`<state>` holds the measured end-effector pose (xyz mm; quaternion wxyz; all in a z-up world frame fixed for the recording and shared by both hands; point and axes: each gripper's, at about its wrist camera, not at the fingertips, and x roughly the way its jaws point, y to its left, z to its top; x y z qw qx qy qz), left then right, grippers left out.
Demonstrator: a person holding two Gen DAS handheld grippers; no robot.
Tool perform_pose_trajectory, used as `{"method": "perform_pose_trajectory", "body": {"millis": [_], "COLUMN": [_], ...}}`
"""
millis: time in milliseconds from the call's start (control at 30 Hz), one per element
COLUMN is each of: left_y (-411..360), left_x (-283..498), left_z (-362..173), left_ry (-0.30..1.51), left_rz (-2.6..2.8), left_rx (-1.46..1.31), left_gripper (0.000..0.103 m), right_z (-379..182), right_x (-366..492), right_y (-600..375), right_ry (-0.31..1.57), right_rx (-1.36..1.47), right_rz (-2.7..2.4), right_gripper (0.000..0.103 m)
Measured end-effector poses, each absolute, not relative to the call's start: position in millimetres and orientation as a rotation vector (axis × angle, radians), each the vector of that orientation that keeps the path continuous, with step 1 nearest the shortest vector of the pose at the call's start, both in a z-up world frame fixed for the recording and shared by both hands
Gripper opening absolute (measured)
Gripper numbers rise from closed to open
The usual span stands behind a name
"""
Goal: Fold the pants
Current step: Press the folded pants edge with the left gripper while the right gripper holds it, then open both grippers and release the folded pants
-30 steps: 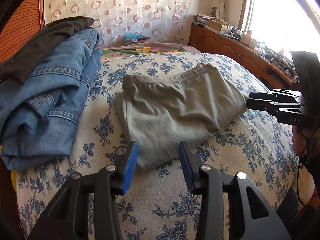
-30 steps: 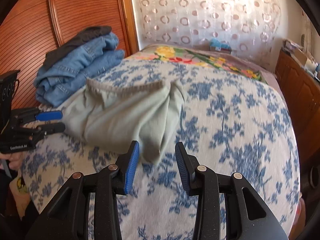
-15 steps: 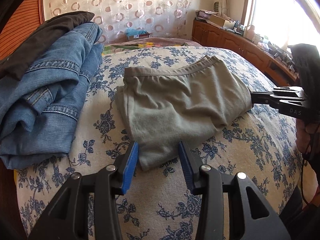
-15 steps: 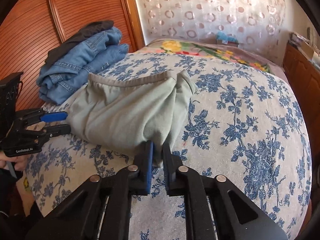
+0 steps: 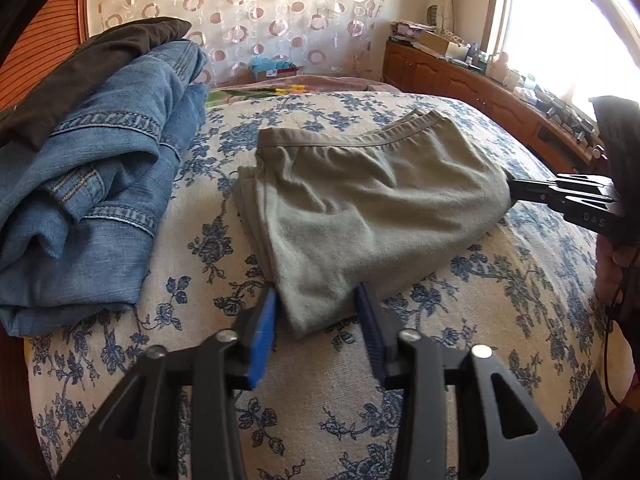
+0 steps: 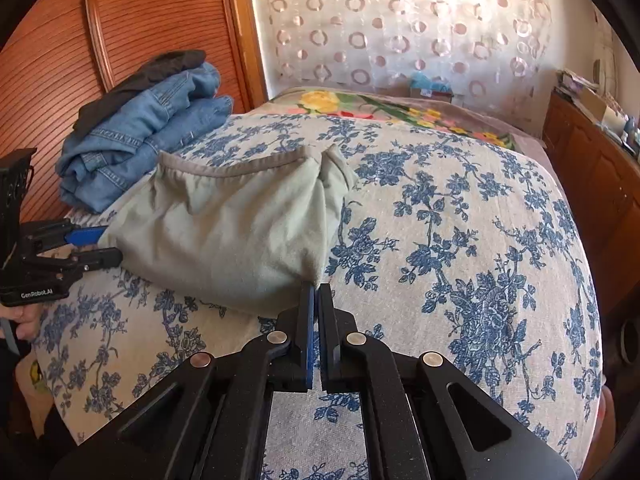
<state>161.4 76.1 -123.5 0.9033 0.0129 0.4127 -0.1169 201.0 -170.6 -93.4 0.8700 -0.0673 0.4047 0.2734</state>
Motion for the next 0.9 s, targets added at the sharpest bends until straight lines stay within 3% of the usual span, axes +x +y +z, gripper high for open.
{"method": "perform_pose_trajectory", "body": {"millis": [67, 167, 900], "left_y": [76, 77, 75], "left_x": [160, 155, 73], "left_z": [-122, -120, -113], "left_ry": [0.845, 0.833, 0.829], "left_rz": [-0.247, -0.267, -0.300], "left_rx": [0.032, 0.020, 0.000], "left_gripper": [0.019, 0.009, 0.009], "right_z": [-93, -92, -88], "right_x": [200, 197, 110], "right_y": [-171, -172, -190], "right_ry": [0.848, 0.846, 0.871], "right_rx": [-0.134, -0.131, -0.113], "right_rz": [0.579, 0.592, 0.674], "right_gripper": [0.000, 0.000, 0.000]}}
